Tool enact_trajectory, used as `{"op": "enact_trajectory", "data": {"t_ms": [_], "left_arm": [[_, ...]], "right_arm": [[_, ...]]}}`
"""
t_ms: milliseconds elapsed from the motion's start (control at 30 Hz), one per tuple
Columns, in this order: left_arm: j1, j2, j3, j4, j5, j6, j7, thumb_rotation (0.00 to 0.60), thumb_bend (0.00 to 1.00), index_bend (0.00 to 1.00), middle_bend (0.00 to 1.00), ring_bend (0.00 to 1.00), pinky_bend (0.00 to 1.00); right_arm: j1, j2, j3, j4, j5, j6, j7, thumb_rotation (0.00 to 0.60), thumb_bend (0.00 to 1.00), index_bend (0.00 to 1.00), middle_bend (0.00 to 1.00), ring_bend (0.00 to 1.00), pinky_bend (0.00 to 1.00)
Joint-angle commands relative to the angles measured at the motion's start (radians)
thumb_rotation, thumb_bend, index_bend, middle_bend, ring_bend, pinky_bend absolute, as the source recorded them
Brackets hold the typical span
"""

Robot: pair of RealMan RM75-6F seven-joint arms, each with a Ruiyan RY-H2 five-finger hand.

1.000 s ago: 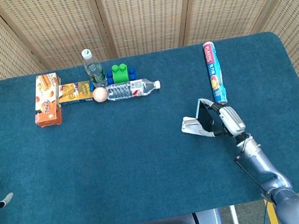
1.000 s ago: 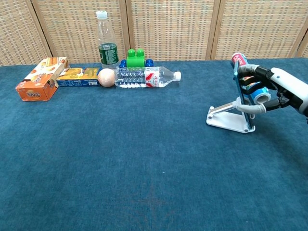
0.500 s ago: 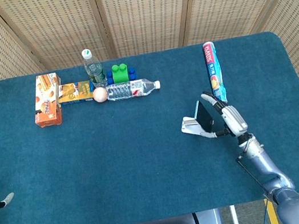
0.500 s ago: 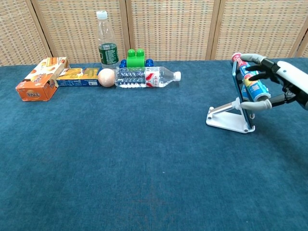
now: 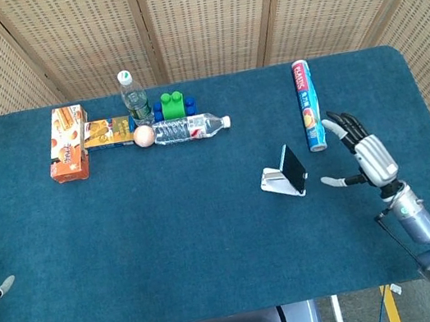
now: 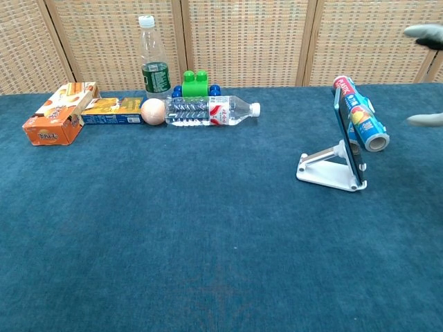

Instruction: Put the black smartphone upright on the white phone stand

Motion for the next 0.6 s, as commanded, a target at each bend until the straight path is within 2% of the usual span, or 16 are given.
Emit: {"op": "enact_trajectory", "data": {"t_ms": [33, 67, 100, 267, 300, 333, 367, 433, 600], "left_arm": [[0.01, 0.019, 0.013, -0.009, 0.034, 0.014, -0.028, 0.6, 0.0, 0.0, 0.0, 0.0, 0.0], [0.013, 0.023, 0.017, -0.01, 0.045, 0.019, -0.034, 0.6, 0.0, 0.0, 0.0, 0.0, 0.0], [0.015, 0.027, 0.022, -0.012, 0.06, 0.025, -0.041, 0.6, 0.0, 0.0, 0.0, 0.0, 0.0], [0.025, 0.038, 0.049, 0.015, 0.115, 0.035, -0.082, 0.6, 0.0, 0.0, 0.0, 0.0, 0.0], [0.026, 0.039, 0.052, 0.021, 0.123, 0.037, -0.088, 0.6, 0.0, 0.0, 0.0, 0.0, 0.0], [0.027, 0.04, 0.054, 0.024, 0.128, 0.038, -0.092, 0.6, 0.0, 0.0, 0.0, 0.0, 0.0], [0.029, 0.041, 0.059, 0.034, 0.141, 0.042, -0.104, 0.6, 0.0, 0.0, 0.0, 0.0, 0.0], [0.032, 0.04, 0.067, 0.054, 0.159, 0.049, -0.126, 0.6, 0.0, 0.0, 0.0, 0.0, 0.0], [0.038, 0.04, 0.079, 0.081, 0.188, 0.063, -0.16, 0.6, 0.0, 0.0, 0.0, 0.0, 0.0]], "right_arm": [[-0.07, 0.146, 0.008, -0.219, 0.01, 0.081, -0.186, 0.6, 0.0, 0.0, 0.0, 0.0, 0.0], [-0.082, 0.177, 0.008, -0.277, 0.013, 0.086, -0.227, 0.6, 0.0, 0.0, 0.0, 0.0, 0.0], [-0.102, 0.228, 0.009, -0.379, 0.02, 0.092, -0.296, 0.6, 0.0, 0.0, 0.0, 0.0, 0.0], [-0.195, 0.53, -0.007, -1.041, 0.097, 0.036, -0.67, 0.6, 0.0, 0.0, 0.0, 0.0, 0.0], [-0.208, 0.563, -0.009, -1.117, 0.112, 0.033, -0.719, 0.6, 0.0, 0.0, 0.0, 0.0, 0.0], [-0.215, 0.578, -0.011, -1.152, 0.12, 0.032, -0.744, 0.6, 0.0, 0.0, 0.0, 0.0, 0.0], [-0.235, 0.617, -0.017, -1.249, 0.141, 0.034, -0.816, 0.6, 0.0, 0.0, 0.0, 0.0, 0.0], [-0.261, 0.661, -0.022, -1.377, 0.165, 0.041, -0.915, 0.6, 0.0, 0.0, 0.0, 0.0, 0.0], [-0.312, 0.689, -0.04, -1.498, 0.185, 0.063, -1.081, 0.6, 0.0, 0.0, 0.0, 0.0, 0.0]]}}
